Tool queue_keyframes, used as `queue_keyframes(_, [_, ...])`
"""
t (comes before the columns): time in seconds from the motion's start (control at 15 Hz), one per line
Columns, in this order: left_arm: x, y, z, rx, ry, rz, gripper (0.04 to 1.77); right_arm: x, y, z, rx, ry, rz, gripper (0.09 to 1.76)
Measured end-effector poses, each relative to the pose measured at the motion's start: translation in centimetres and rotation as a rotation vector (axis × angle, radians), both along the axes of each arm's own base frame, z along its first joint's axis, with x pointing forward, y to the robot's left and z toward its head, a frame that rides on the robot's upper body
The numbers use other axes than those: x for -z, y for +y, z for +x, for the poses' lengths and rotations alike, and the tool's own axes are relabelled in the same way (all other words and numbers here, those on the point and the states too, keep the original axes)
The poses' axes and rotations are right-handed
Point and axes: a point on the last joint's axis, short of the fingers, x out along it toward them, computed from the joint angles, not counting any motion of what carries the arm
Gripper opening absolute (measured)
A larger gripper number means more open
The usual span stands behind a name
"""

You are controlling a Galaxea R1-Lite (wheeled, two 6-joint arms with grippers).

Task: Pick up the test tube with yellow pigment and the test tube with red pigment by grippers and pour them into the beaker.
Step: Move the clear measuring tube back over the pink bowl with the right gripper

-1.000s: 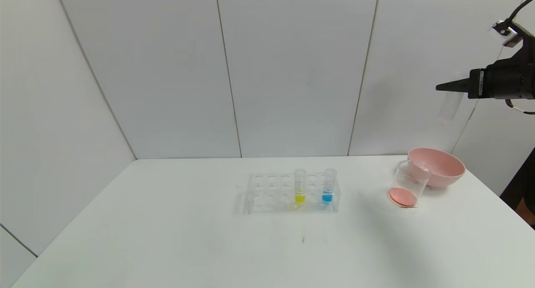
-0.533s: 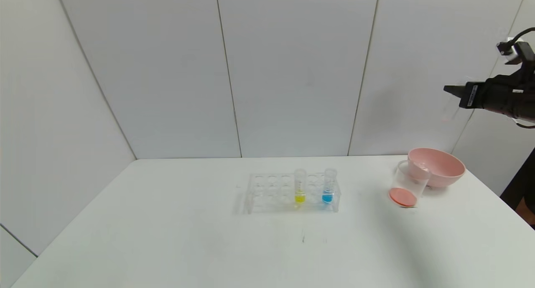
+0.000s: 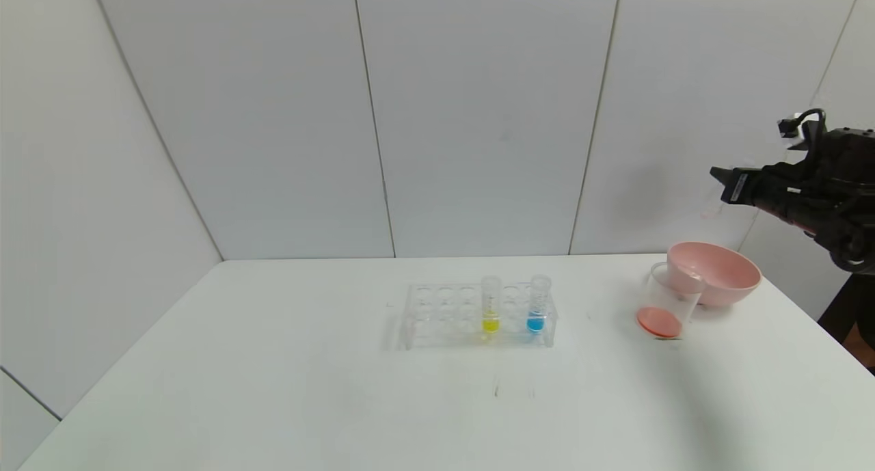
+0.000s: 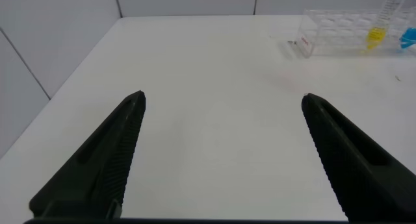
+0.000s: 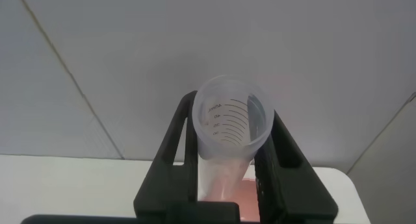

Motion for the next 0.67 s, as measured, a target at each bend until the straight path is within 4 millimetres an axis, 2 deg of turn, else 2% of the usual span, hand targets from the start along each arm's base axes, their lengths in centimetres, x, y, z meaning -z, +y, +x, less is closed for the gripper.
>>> queue_keyframes(0.4, [0.0,0.0,0.0,0.0,0.0,0.0,1.72,5.4,-1.0,2.1,0.086,0.052,-0.014,0.56])
queue_keyframes(0.67, [0.0,0.0,0.0,0.0,0.0,0.0,1.72,8.1,-1.3,2.1,0.089,0.105,-0.037,0.56])
